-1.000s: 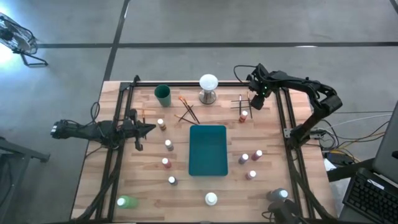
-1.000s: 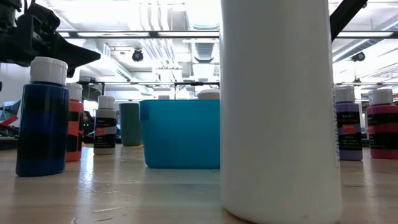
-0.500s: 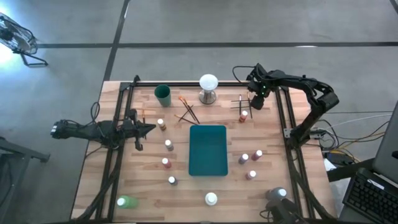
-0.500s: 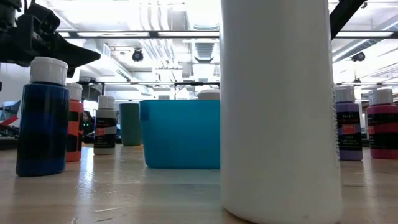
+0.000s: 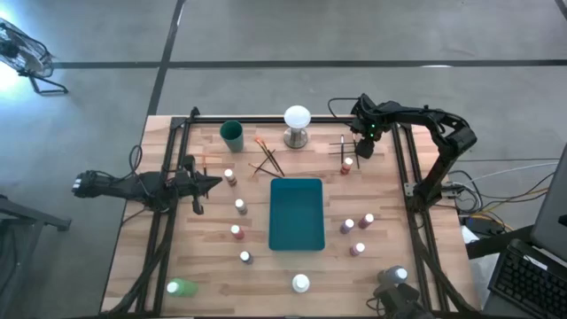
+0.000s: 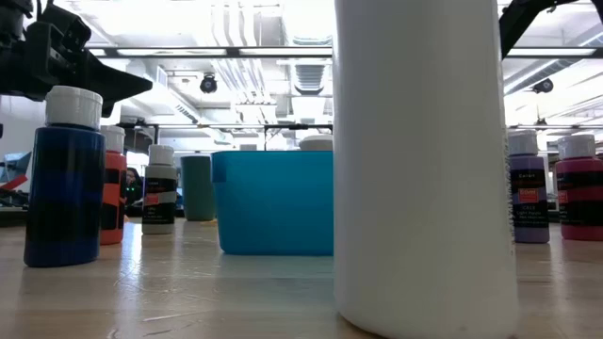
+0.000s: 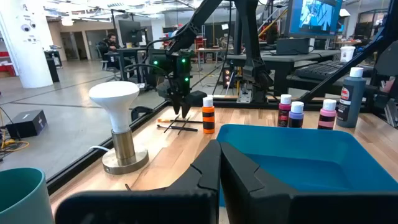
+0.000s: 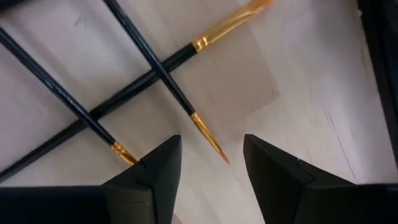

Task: Pick & Place Paint Supplies
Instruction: Put the yellow paint brush into the green cup

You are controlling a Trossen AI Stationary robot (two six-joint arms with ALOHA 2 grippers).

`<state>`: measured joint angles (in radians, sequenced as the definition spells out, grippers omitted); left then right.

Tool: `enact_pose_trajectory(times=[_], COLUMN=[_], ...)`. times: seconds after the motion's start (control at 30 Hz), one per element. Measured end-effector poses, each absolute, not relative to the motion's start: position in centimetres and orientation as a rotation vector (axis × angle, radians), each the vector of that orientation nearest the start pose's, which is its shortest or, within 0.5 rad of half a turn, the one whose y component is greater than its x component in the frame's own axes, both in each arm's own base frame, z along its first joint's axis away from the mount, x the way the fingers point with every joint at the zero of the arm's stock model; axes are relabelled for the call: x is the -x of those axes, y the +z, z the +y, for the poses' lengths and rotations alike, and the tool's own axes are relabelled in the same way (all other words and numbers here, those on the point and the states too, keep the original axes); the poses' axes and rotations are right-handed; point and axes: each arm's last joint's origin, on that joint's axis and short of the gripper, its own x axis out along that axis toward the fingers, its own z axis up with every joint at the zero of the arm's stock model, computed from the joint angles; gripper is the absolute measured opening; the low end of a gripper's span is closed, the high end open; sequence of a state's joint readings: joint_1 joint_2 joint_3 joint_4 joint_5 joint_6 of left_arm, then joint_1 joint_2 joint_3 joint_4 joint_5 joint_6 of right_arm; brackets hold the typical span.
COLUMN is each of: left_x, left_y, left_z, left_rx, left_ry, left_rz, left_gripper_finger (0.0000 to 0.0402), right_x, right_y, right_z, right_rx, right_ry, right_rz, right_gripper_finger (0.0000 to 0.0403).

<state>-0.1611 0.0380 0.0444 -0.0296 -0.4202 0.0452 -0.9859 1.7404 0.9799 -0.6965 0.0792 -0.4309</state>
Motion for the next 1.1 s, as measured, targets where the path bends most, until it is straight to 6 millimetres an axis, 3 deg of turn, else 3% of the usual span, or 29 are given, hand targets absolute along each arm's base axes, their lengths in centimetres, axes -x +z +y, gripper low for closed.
enact_pose_trajectory(times=[0.43,0.8,1.1], left_x=[-9.55,-9.55,-9.55], left_y=[17.29,17.29,17.29], left_z=[-0.33,-0.33,-0.32], left_rx=[-0.052,-0.052,-0.052], left_ry=[0.268,0.27,0.271], left_rz=[0.028,0.028,0.029], left_gripper_finger=[0.0007,0.0007,0.0007], right_x=[-16.3,-16.27,-16.28], right_y=[14.38,14.37,14.37], right_z=[-25.02,-24.97,-24.97], right_rx=[-0.305,-0.283,-0.257], right_ry=[-0.538,-0.502,-0.476], right_rz=[1.476,1.484,1.49], right_gripper_finger=[0.0179,0.0118,0.0045])
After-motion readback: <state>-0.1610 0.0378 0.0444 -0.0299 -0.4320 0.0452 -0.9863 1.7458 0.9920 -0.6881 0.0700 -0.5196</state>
